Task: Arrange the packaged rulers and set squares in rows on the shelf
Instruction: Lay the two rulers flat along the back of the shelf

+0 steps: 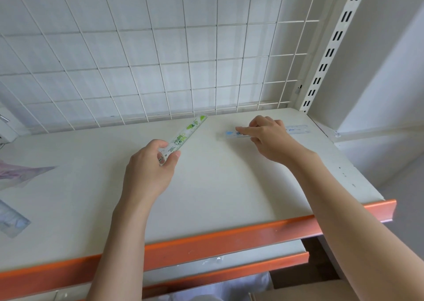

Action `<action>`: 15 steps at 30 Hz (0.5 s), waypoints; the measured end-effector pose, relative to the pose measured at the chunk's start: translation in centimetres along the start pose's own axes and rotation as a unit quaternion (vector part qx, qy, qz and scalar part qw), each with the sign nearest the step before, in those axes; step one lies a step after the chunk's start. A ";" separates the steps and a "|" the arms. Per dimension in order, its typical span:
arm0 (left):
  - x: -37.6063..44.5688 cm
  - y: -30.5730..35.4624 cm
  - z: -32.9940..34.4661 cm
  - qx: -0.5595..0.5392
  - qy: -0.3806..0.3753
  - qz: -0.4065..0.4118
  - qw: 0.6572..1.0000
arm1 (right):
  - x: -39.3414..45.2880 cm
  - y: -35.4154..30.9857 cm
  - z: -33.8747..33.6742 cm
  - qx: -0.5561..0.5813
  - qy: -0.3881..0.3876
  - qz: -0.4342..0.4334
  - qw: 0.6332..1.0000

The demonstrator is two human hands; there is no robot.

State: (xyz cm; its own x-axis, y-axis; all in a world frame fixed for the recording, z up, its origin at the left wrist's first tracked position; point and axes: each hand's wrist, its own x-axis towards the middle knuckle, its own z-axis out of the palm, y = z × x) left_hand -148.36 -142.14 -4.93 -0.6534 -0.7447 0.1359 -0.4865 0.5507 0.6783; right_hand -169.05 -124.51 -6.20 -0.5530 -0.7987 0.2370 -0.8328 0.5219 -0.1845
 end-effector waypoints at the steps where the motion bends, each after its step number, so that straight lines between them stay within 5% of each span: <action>1: -0.1 0.1 0.1 0.001 -0.001 0.001 1.000 | 0.2 0.2 0.0 0.001 -0.008 0.003 1.000; 12: -0.5 0.0 -1.0 0.016 0.021 -0.014 1.000 | 1.8 1.7 -0.4 0.057 -0.115 0.049 0.991; 15: -0.6 0.2 -0.7 0.019 0.012 -0.013 1.000 | 1.1 1.0 -0.8 0.065 -0.090 0.071 0.991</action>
State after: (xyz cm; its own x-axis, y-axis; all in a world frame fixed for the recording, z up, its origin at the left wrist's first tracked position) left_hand -147.67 -141.80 -4.40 -0.6258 -0.7680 0.1362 -0.5254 0.5441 0.6541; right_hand -170.51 -124.65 -5.31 -0.6414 -0.7667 0.0285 -0.7305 0.5989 -0.3281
